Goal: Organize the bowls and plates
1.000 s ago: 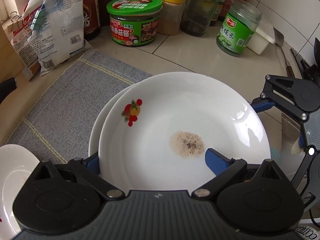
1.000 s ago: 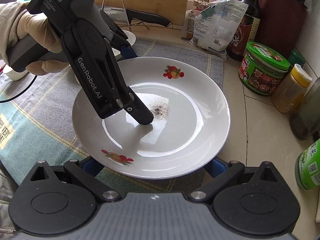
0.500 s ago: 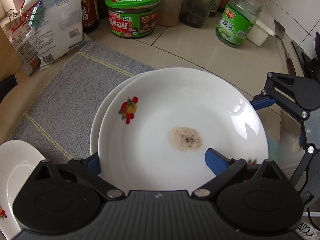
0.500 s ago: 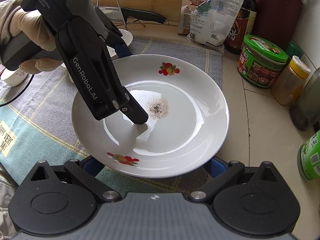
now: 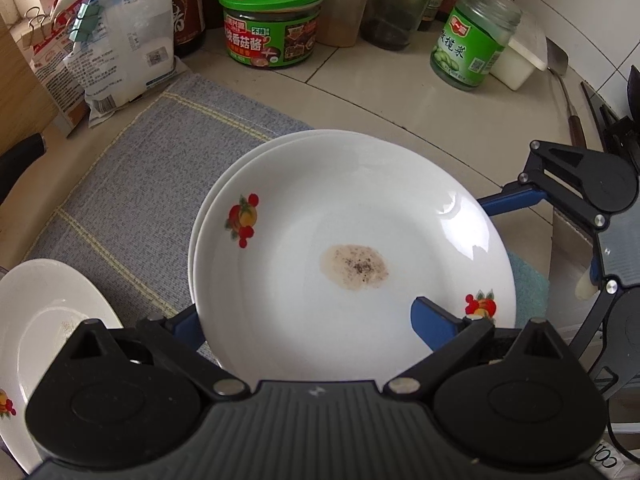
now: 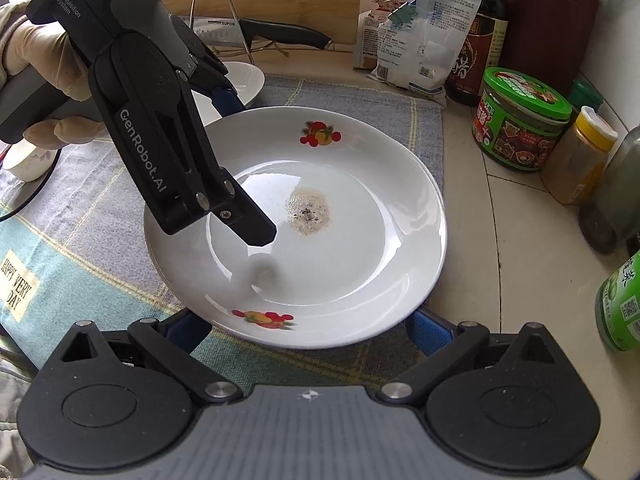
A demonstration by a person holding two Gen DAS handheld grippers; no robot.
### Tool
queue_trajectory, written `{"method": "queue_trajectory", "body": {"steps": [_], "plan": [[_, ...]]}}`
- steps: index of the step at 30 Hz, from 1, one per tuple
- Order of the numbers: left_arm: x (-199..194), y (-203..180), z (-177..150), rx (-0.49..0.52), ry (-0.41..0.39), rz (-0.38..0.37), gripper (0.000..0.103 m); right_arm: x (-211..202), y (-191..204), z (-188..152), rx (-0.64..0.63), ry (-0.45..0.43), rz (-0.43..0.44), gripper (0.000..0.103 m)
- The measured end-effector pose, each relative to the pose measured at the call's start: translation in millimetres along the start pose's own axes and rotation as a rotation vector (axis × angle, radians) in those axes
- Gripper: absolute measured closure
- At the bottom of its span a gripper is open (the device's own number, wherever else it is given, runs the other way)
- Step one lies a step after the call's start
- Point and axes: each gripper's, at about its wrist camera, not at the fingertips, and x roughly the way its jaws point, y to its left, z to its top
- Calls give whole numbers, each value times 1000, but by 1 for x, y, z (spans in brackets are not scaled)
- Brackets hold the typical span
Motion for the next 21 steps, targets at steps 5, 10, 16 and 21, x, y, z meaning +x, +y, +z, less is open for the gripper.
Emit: {"method": "queue_trajectory", "body": {"steps": [5, 10, 16, 21], "plan": [[-5, 3, -4, -6, -7, 6, 2, -1, 1, 0, -12, -11, 7, 0], [1, 8, -11, -28, 27, 28, 2, 2, 7, 0, -33, -5, -15, 0], [-4, 1, -16, 0, 12, 40, 2, 3, 4, -4, -3, -8, 9, 0], [-24, -9, -22, 57, -125, 86, 2, -7, 9, -2, -14, -39, -36, 0]]}}
